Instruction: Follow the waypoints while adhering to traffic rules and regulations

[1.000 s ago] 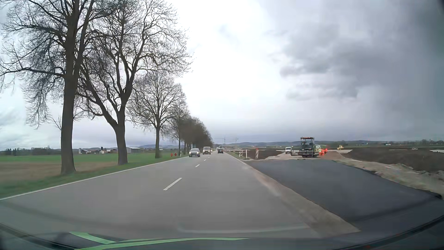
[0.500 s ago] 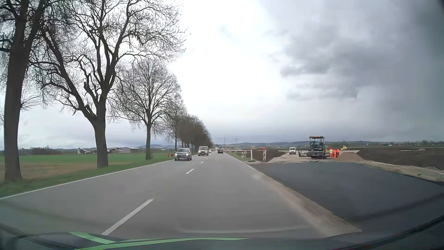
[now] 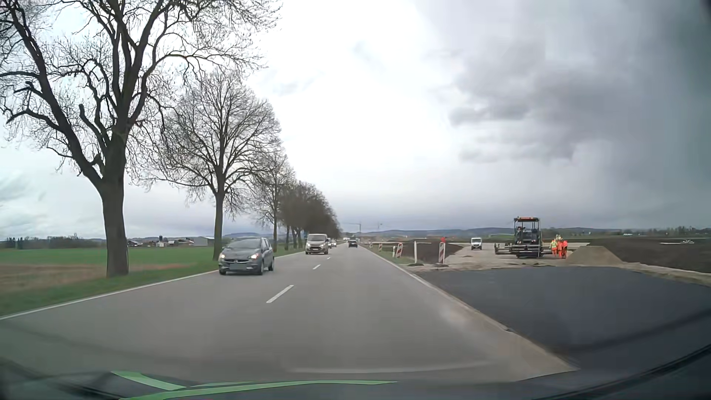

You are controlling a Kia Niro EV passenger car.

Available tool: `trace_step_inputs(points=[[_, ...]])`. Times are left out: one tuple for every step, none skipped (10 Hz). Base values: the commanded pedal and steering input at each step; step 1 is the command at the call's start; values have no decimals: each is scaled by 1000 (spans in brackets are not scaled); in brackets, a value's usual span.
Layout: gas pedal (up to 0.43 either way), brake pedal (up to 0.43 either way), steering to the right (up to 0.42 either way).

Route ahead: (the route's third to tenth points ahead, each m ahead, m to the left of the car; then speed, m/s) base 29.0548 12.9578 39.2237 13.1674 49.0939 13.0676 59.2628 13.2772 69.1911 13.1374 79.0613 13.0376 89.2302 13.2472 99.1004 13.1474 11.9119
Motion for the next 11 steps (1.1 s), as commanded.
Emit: trace_step_inputs(points=[[118, 0, -2], [118, 0, -2], [118, 0, -2], [118, 0, -2], [118, 0, -2], [118, 0, -3], [118, 0, -3], [118, 0, -3], [118, 0, -2], [118, 0, -2], [118, 0, -2]])
